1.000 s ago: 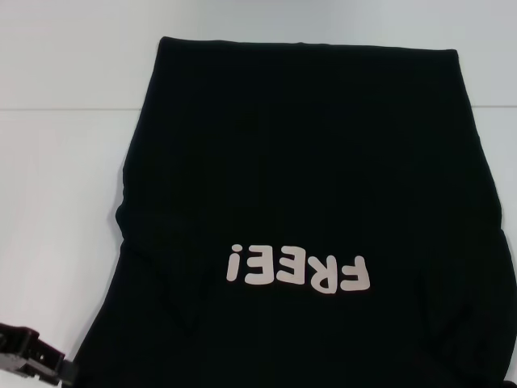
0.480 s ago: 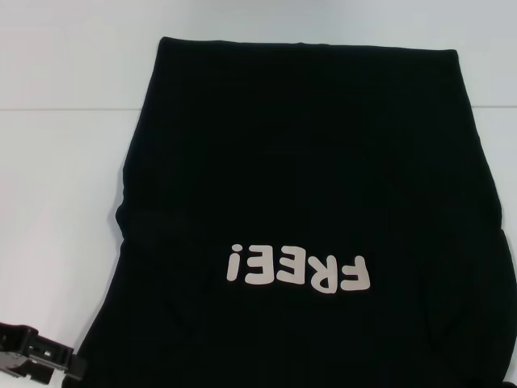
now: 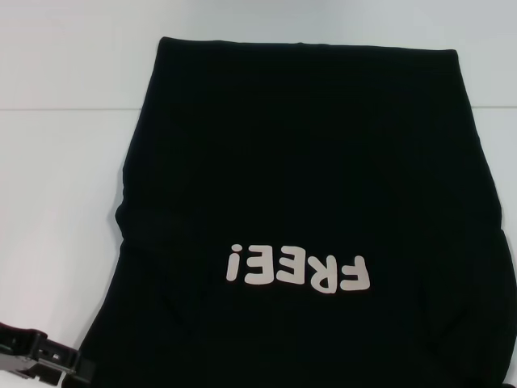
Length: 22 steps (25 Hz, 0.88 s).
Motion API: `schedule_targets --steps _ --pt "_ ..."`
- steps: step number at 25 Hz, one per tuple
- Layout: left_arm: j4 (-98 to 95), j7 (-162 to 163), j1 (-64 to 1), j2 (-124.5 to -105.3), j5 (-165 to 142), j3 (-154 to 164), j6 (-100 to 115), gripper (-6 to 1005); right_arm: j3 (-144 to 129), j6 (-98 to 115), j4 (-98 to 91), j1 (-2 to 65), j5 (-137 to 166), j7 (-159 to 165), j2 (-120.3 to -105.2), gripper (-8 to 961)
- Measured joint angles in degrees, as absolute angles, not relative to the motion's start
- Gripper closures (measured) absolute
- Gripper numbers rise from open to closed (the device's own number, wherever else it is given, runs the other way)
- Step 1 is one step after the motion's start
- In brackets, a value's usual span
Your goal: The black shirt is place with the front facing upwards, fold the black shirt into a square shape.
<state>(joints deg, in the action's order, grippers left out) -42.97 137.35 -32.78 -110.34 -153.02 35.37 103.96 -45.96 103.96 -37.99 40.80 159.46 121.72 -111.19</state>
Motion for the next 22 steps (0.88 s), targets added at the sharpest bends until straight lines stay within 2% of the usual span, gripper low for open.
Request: schedule_targets --steps 22 --pt "-42.9 137.3 -32.9 -111.4 -152.7 37.3 103.2 233 -46.0 103.9 -38.0 40.8 159.7 121.7 -111.56 866"
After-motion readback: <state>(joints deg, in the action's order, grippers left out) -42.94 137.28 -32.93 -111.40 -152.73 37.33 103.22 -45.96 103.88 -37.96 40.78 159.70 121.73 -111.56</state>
